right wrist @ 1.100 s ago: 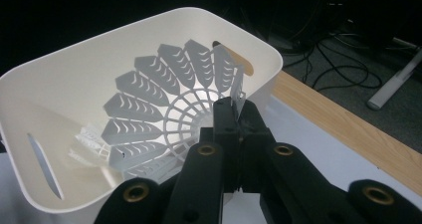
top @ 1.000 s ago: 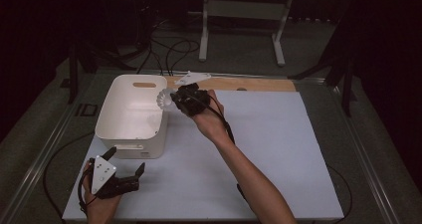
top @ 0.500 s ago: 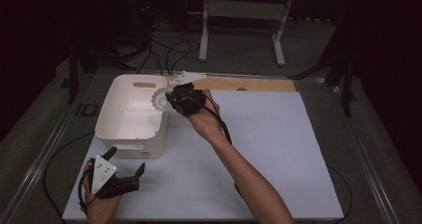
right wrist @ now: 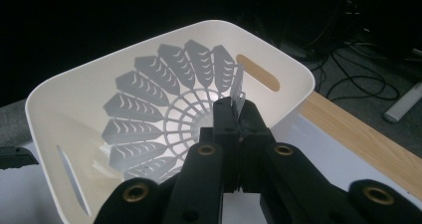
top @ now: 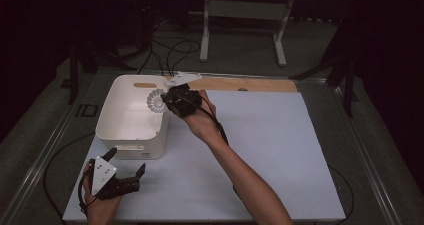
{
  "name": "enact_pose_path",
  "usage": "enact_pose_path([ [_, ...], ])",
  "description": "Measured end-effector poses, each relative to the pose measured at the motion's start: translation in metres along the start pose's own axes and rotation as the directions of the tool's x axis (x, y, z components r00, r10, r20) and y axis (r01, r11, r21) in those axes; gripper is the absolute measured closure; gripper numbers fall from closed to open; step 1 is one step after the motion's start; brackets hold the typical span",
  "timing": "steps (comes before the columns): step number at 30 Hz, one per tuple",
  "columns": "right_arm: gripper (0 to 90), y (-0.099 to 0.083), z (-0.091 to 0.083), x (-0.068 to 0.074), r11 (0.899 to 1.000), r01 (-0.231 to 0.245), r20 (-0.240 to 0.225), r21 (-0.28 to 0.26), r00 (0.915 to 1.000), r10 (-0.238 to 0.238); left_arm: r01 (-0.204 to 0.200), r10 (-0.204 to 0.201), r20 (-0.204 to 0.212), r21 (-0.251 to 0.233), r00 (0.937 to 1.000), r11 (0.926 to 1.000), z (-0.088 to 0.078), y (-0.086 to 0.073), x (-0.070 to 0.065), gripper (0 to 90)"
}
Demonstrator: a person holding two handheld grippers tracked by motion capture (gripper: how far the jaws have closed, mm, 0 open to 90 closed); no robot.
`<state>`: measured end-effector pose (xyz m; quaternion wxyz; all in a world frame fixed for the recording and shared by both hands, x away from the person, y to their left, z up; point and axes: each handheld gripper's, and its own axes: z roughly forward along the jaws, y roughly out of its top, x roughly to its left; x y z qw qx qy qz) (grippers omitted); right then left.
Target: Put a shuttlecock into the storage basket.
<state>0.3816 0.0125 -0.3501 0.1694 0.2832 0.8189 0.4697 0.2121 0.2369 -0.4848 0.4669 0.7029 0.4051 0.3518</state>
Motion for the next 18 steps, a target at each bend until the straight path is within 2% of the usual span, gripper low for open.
enact_pose_path([
  [18, 89.1, 0.01, 0.008, 0.018, 1.0, 0.009, -0.049, -0.024, 0.9988, -0.011, -0.001, 0.001, 0.0, -0.002, 1.0, 1.0, 0.0, 0.0, 0.0, 0.3],
])
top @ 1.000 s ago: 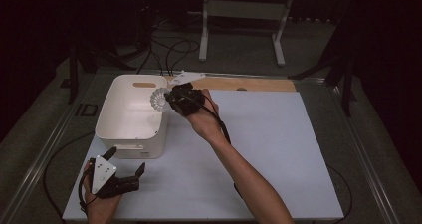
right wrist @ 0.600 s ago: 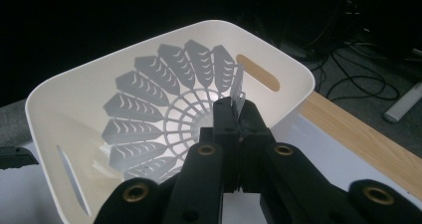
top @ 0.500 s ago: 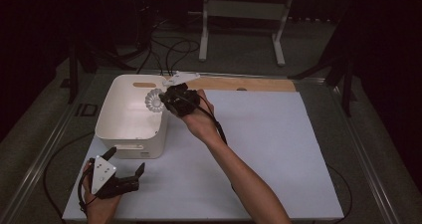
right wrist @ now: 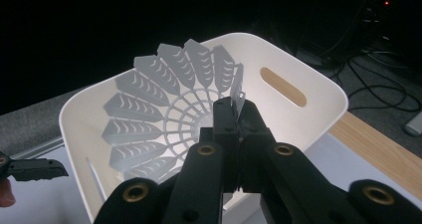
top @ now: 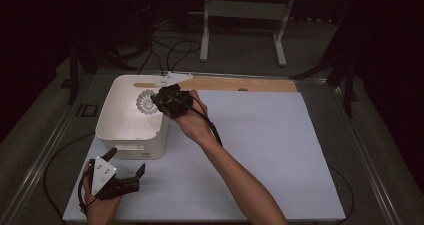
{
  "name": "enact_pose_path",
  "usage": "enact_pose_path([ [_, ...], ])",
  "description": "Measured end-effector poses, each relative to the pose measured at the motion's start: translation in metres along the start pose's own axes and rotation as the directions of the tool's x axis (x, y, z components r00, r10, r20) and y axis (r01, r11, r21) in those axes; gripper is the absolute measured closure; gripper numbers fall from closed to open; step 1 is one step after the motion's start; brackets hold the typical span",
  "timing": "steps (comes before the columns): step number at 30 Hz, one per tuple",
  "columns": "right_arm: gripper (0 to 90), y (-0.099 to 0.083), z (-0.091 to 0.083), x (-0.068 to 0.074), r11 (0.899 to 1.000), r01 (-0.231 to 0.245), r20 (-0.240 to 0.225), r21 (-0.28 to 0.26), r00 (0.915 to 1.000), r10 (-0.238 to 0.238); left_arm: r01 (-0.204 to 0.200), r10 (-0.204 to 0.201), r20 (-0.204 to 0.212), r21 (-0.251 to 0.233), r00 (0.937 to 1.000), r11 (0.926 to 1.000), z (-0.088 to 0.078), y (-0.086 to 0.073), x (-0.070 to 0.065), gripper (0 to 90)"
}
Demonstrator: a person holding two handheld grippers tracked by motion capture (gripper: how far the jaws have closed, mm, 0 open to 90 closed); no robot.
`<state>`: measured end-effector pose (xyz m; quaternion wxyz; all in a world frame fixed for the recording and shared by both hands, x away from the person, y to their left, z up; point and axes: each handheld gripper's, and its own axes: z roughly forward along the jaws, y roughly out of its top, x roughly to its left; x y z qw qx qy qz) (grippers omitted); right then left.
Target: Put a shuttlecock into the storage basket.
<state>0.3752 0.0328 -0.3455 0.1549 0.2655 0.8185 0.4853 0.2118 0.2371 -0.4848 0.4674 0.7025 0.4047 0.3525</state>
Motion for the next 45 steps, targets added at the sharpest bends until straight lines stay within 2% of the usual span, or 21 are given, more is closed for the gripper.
enact_pose_path([
  [11, 89.0, -0.001, 0.007, 0.006, 1.0, 0.022, -0.041, 0.0, 0.9989, -0.022, 0.0, 0.0, 0.0, 0.0, 1.0, 1.0, 0.0, 0.0, 0.0, 0.4],
  [16, 88.0, 0.0, 0.01, 0.008, 1.0, 0.017, -0.053, 0.004, 0.9984, -0.017, 0.0, 0.0, -0.001, 0.001, 1.0, 1.0, 0.0, 0.0, 0.0, 0.4],
  [17, 83.0, 0.0, 0.011, 0.008, 1.0, 0.013, -0.057, 0.002, 0.9983, -0.013, 0.0, 0.0, -0.001, 0.001, 1.0, 1.0, 0.0, 0.0, 0.0, 0.4],
  [18, 69.9, 0.0, 0.012, 0.007, 1.0, 0.007, -0.058, -0.005, 0.9983, -0.008, 0.0, 0.0, -0.001, 0.001, 1.0, 1.0, 0.0, 0.0, 0.0, 0.4],
  [19, 62.4, 0.0, 0.013, 0.007, 1.0, 0.0, -0.064, -0.009, 0.9979, 0.0, 0.001, -0.001, -0.001, 0.0, 1.0, 1.0, 0.0, 0.0, 0.0, 0.4],
  [20, 53.1, 0.0, 0.014, 0.005, 1.0, -0.015, -0.094, -0.005, 0.9955, 0.014, 0.003, -0.003, -0.001, -0.002, 1.0, 1.0, 0.0, 0.0, 0.0, 0.4],
  [22, 37.9, -0.002, 0.015, 0.004, 1.0, -0.02, -0.099, 0.012, 0.9949, 0.021, 0.003, -0.003, -0.001, -0.001, 1.0, 1.0, 0.0, 0.0, 0.0, 0.4],
  [25, 24.5, -0.003, 0.016, 0.003, 0.999, -0.02, -0.085, 0.033, 0.9961, 0.022, 0.001, -0.001, 0.0, 0.0, 1.0, 1.0, 0.0, 0.0, 0.0, 0.4],
  [28, 22.6, -0.005, 0.015, 0.001, 0.999, -0.019, -0.084, 0.038, 0.9962, 0.022, 0.002, -0.002, 0.001, -0.001, 1.0, 1.0, 0.0, 0.0, 0.0, 0.4],
  [30, 17.3, -0.006, 0.014, 0.0, 0.999, -0.021, -0.071, 0.042, 0.9972, 0.024, -0.001, 0.001, 0.001, 0.003, 1.0, 1.0, 0.0, 0.0, 0.0, 0.4],
  [33, 14.1, -0.009, 0.012, -0.003, 0.999, -0.021, -0.057, 0.042, 0.9981, 0.023, 0.0, 0.0, 0.001, 0.002, 1.0, 1.0, 0.0, 0.0, 0.0, 0.4],
  [45, 10.9, -0.017, -0.004, -0.013, 0.999, -0.034, -0.029, 0.039, 0.999, 0.035, 0.001, -0.001, 0.0, 0.003, 1.0, 1.0, 0.001, 0.0, 0.0, 0.4],
])
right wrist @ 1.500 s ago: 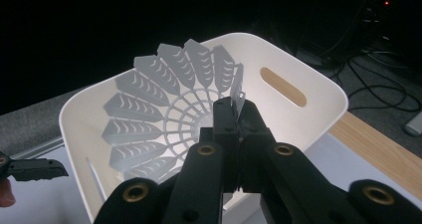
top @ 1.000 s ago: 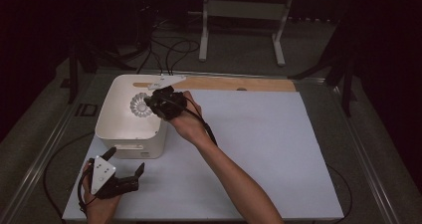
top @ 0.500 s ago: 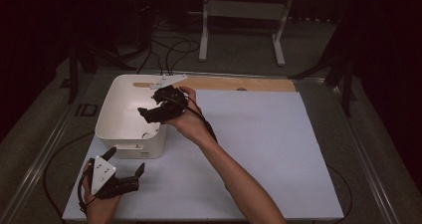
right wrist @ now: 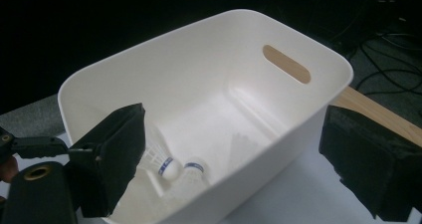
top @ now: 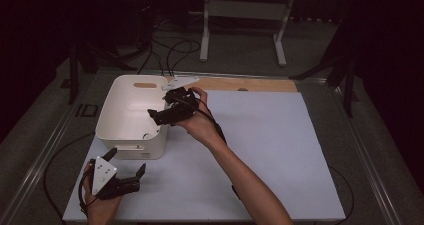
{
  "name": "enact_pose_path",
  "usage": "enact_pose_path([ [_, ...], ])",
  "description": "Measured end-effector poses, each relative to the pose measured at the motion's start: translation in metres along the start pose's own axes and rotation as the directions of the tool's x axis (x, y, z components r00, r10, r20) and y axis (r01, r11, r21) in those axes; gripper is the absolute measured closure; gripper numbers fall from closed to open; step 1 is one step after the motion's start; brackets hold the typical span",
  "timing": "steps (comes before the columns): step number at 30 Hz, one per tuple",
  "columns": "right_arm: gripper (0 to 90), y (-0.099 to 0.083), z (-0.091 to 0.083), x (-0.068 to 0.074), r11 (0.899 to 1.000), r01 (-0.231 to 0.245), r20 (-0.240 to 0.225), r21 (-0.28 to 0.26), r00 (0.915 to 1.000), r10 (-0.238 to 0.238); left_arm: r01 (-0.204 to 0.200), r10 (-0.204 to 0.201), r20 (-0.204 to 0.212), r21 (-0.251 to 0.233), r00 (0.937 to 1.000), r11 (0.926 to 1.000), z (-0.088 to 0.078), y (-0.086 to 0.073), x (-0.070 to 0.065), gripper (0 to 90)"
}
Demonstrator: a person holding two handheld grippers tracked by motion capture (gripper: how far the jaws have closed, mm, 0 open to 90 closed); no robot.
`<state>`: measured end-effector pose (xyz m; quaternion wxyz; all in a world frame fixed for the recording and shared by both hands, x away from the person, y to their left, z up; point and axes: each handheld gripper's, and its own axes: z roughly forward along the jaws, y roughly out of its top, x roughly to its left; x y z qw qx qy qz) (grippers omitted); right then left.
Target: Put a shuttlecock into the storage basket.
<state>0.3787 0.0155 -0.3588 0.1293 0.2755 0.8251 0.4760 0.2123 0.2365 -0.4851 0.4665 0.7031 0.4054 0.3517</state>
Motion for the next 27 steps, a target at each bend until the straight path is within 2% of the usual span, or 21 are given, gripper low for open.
enact_pose_path([
  [13, 9.9, -0.016, -0.014, -0.012, 1.0, -0.021, 0.037, -0.007, 0.9991, 0.021, 0.0, 0.0, 0.0, 0.001, 1.0, 1.0, 0.0, 0.0, 0.0, 0.4],
  [22, 10.0, -0.027, -0.026, -0.017, 0.999, -0.032, 0.058, -0.033, 0.9978, 0.034, 0.001, -0.001, 0.004, 0.002, 1.0, 1.0, 0.0, 0.0, 0.0, 0.4],
  [27, 10.0, -0.034, -0.034, -0.021, 0.998, -0.031, 0.073, -0.05, 0.9967, 0.034, 0.017, -0.017, 0.008, 0.0, 0.9998, 0.9999, 0.001, 0.0, 0.001, 0.4],
])
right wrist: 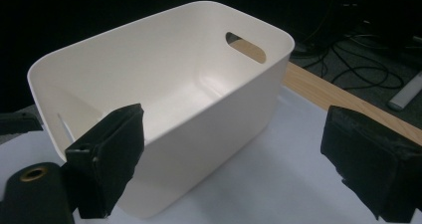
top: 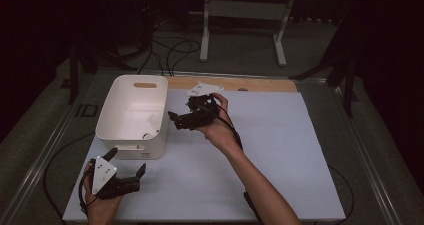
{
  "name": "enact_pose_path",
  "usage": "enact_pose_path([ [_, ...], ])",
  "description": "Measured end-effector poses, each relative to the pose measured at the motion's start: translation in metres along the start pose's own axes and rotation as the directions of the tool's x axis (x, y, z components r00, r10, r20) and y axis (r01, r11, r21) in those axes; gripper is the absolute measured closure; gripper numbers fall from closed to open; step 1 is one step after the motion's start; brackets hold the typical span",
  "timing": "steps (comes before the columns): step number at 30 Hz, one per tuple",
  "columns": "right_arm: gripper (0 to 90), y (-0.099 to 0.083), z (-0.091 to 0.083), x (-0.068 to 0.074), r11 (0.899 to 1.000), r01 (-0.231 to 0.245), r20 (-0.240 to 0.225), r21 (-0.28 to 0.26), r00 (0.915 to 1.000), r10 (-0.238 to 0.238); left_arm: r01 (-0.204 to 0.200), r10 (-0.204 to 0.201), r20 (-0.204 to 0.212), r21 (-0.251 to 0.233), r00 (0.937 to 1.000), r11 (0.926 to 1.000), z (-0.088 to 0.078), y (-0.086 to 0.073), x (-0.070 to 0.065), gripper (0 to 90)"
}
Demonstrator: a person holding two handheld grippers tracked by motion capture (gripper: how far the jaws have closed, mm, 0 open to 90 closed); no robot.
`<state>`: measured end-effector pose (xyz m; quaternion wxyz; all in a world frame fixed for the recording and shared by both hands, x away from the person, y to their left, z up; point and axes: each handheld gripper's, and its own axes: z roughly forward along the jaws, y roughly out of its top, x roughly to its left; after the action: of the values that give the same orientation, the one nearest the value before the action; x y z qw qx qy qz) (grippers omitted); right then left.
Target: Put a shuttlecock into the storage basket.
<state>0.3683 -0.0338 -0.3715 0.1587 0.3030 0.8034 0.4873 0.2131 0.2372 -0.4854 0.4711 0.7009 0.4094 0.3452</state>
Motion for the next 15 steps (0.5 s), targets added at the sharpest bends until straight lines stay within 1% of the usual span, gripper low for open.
enact_pose_path([
  [7, 10.0, -0.011, -0.009, -0.005, 1.0, 0.014, 0.016, -0.014, 0.9998, -0.013, 0.005, -0.005, 0.001, 0.0, 1.0, 1.0, 0.0, 0.0, 0.001, 0.3],
  [9, 10.0, -0.014, -0.012, -0.006, 1.0, 0.012, 0.026, -0.011, 0.9996, -0.012, 0.005, -0.005, 0.002, -0.001, 1.0, 1.0, 0.0, 0.0, 0.001, 0.3],
  [10, 10.0, -0.015, -0.013, -0.007, 1.0, 0.008, 0.021, -0.012, 0.9997, -0.008, 0.005, -0.005, 0.002, -0.001, 1.0, 1.0, 0.0, 0.0, 0.001, 0.3],
  [15, 10.0, -0.022, -0.021, -0.01, 1.0, 0.017, 0.042, -0.018, 0.999, -0.016, 0.008, -0.008, 0.002, 0.0, 1.0, 1.0, 0.001, 0.0, 0.001, 0.3],
])
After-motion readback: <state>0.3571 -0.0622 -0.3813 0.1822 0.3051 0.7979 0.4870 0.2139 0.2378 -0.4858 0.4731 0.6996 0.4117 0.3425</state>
